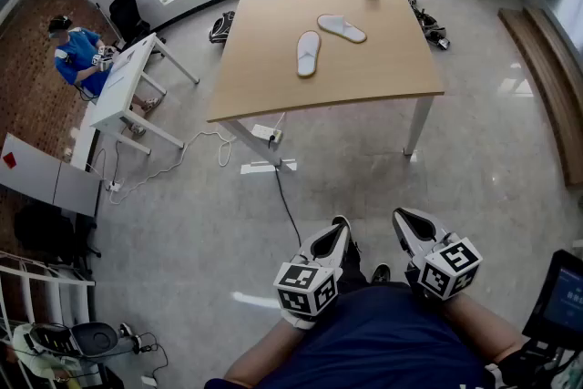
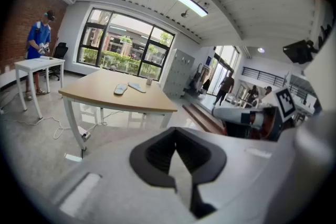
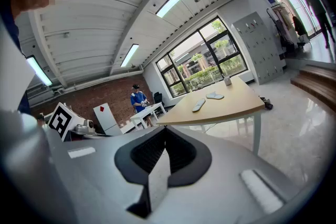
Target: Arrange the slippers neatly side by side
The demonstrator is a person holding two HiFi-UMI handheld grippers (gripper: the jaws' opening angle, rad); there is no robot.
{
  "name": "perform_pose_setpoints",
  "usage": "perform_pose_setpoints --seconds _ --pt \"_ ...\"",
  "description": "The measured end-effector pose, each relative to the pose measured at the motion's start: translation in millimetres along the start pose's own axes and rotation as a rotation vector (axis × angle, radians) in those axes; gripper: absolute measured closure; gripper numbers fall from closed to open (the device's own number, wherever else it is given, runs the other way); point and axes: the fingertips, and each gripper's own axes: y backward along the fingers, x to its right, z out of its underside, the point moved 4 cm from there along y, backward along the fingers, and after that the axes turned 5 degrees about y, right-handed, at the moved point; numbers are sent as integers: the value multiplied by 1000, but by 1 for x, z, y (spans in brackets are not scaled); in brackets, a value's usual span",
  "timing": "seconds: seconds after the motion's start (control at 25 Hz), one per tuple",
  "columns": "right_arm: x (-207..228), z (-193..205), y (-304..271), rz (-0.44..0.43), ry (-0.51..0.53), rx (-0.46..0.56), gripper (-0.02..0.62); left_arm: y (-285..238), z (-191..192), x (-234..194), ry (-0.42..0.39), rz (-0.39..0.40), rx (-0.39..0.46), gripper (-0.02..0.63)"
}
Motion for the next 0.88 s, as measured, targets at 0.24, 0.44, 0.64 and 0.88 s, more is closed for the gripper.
perform_pose_setpoints --seconds 0.24,0.44,0.64,0.88 --pt "21 -9 -33 32 0 -5 584 -31 -19 -25 5 21 -9 601" --pt "37 -19 -67 63 -6 -22 584 -60 -43 -49 9 52 -29 601" --pt "48 -34 -105 89 -17 -30 584 -84 -72 -76 9 78 -49 601" --pt "52 -54 -152 121 -16 -30 584 -102 -110 -113 8 97 -59 601"
